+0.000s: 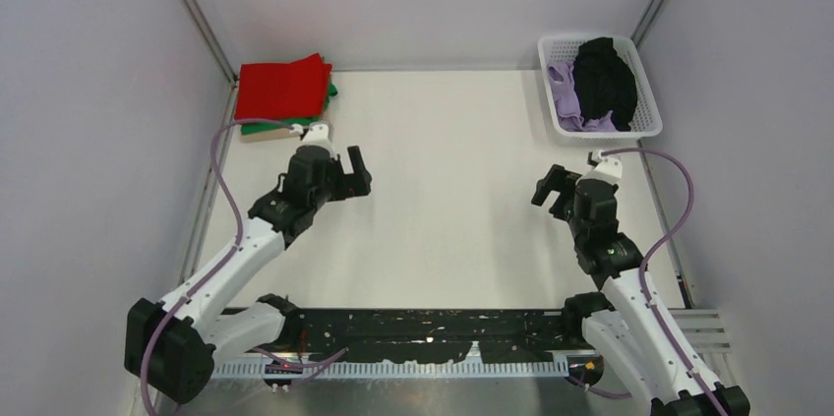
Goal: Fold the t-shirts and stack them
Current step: Reset both arms
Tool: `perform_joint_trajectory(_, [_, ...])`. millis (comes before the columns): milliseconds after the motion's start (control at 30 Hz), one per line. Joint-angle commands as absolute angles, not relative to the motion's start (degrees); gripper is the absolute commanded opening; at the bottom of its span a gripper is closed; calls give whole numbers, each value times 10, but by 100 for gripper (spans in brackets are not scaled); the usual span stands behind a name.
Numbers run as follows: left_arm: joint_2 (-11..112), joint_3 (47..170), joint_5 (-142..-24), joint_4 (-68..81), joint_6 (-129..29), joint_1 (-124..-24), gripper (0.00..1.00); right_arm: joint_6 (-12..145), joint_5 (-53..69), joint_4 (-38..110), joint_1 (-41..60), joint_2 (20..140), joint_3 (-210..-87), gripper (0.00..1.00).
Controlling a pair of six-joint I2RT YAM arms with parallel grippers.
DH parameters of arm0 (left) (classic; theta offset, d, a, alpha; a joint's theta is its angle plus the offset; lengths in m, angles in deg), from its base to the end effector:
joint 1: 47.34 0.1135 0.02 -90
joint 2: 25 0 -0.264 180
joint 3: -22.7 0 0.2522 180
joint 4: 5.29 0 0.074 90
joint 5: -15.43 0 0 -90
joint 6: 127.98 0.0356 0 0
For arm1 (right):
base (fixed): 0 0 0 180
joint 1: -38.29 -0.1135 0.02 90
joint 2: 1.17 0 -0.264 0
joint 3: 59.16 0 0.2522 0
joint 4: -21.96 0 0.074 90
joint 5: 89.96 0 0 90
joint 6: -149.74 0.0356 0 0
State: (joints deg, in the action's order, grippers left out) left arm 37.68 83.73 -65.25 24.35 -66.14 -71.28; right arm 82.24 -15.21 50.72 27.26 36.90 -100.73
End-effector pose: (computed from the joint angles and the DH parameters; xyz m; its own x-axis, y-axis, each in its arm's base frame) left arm 0.2255 -0.0938 0.2841 -0.5478 -0.2663 -0.7931 0.0175 0.9441 -0.3291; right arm 0.1607 0.0218 0.2455 -0.3682 0.3044 -0.8785 0.2055 0.9482 0.2424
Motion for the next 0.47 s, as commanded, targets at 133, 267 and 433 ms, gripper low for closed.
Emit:
perform_joint_trajectory(133, [246,709,-603,248,-719,-772,100,854,-157,487,275,306,-965,95])
perform_joint_trajectory(267, [216,702,-569,268,-714,-772,100,860,-161,485,274,279,-946,95])
perform_joint_trajectory(433, [205,707,-565,269,-710,-772,100,866,-165,494,275,261,-937,95])
